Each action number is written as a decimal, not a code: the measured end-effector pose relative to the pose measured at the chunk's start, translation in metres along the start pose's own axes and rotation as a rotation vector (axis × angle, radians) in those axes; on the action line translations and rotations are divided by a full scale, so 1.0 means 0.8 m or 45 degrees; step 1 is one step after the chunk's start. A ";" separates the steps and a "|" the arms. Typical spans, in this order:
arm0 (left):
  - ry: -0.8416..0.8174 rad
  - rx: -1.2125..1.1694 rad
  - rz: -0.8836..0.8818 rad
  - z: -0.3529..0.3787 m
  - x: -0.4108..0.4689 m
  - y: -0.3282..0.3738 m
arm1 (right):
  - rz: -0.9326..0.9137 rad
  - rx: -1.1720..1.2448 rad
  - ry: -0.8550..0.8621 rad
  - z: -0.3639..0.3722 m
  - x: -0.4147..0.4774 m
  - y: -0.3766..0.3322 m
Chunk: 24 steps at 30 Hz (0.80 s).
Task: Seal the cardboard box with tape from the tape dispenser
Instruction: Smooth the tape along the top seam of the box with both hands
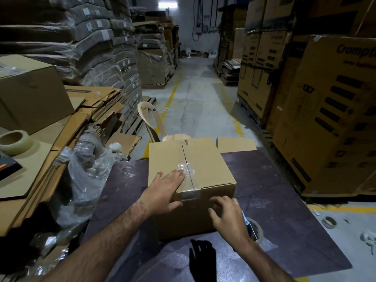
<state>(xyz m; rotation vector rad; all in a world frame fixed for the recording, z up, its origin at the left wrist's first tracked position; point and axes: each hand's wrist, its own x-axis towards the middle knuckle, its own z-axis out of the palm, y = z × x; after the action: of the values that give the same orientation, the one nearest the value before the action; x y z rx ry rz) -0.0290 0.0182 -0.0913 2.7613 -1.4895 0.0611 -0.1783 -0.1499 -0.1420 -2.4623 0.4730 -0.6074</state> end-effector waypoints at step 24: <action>-0.131 0.108 -0.330 -0.002 -0.009 0.006 | -0.766 -0.372 0.028 0.019 0.075 -0.027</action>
<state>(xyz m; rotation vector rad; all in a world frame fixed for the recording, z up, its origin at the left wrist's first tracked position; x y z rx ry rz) -0.0371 0.0213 -0.0904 3.0428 -1.1590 -0.0203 -0.1163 -0.1530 -0.1216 -2.8890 -0.2086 -0.8475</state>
